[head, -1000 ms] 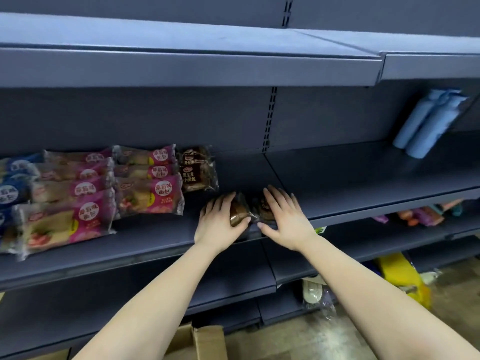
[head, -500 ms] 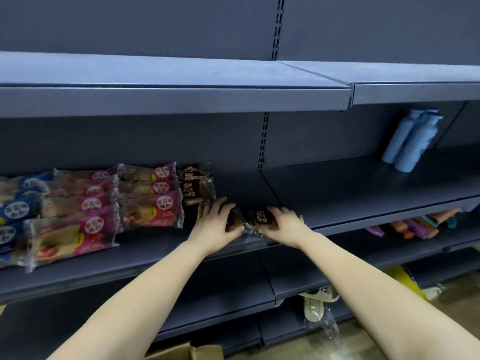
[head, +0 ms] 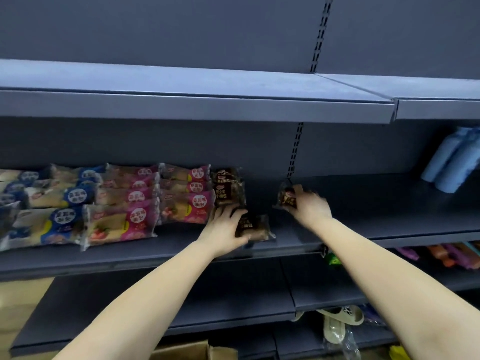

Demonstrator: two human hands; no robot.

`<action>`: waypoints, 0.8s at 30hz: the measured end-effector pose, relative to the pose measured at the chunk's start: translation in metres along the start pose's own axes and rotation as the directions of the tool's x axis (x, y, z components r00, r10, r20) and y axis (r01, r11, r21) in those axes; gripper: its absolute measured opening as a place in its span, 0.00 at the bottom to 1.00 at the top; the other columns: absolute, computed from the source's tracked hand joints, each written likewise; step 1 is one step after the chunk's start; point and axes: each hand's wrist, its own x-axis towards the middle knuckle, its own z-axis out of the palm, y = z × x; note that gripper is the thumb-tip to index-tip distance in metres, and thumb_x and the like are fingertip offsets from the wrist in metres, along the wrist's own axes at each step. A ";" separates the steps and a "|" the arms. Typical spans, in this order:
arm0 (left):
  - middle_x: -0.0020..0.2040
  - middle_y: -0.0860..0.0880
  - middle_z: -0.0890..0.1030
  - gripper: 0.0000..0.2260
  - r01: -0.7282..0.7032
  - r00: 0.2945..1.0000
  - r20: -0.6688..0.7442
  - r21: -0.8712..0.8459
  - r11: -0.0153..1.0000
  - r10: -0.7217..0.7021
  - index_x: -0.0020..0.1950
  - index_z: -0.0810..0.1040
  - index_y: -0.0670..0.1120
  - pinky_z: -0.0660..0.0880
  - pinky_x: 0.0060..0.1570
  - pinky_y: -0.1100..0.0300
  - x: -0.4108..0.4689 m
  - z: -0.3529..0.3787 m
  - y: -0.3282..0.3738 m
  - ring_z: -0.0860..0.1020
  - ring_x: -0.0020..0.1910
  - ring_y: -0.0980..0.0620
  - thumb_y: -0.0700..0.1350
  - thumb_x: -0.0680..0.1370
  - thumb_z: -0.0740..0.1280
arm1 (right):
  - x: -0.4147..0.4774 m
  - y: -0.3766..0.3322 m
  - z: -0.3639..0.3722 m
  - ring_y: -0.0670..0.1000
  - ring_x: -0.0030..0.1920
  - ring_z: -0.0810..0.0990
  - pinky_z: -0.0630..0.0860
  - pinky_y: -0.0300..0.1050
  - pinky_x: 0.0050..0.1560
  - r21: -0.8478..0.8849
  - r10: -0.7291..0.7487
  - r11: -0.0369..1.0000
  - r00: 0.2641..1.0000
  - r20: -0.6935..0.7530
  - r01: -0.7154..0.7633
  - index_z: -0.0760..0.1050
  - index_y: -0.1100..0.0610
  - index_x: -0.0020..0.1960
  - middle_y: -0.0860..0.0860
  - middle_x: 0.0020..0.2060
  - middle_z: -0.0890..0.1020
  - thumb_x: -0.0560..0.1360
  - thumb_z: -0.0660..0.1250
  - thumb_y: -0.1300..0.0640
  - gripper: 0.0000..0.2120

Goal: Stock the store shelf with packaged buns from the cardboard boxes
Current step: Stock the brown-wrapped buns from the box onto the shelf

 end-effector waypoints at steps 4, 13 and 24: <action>0.75 0.48 0.59 0.30 0.072 0.997 -0.004 0.033 0.997 -0.072 0.75 0.59 0.53 0.56 0.71 0.50 -0.017 -0.008 -0.027 0.57 0.72 0.43 0.59 0.76 0.64 | 0.015 -0.044 0.002 0.62 0.64 0.71 0.70 0.55 0.58 0.101 -0.110 0.989 0.994 -0.024 0.112 0.58 0.57 0.70 0.59 0.66 0.70 0.77 0.65 0.48 0.28; 0.76 0.45 0.57 0.28 0.248 0.968 -0.036 0.046 0.968 -0.247 0.76 0.57 0.51 0.53 0.73 0.46 -0.028 -0.018 -0.075 0.54 0.74 0.40 0.57 0.79 0.60 | 0.040 -0.111 0.018 0.59 0.69 0.63 0.63 0.58 0.66 0.161 -0.313 0.936 0.950 -0.016 0.312 0.66 0.48 0.69 0.54 0.70 0.67 0.79 0.61 0.55 0.19; 0.79 0.45 0.43 0.30 0.314 0.943 -0.145 0.093 0.945 -0.299 0.78 0.48 0.50 0.39 0.73 0.47 -0.012 0.020 -0.084 0.40 0.76 0.38 0.56 0.80 0.56 | 0.070 -0.120 0.059 0.58 0.60 0.74 0.74 0.52 0.60 0.360 -0.292 0.908 0.940 0.175 0.215 0.72 0.50 0.65 0.58 0.63 0.73 0.78 0.57 0.60 0.17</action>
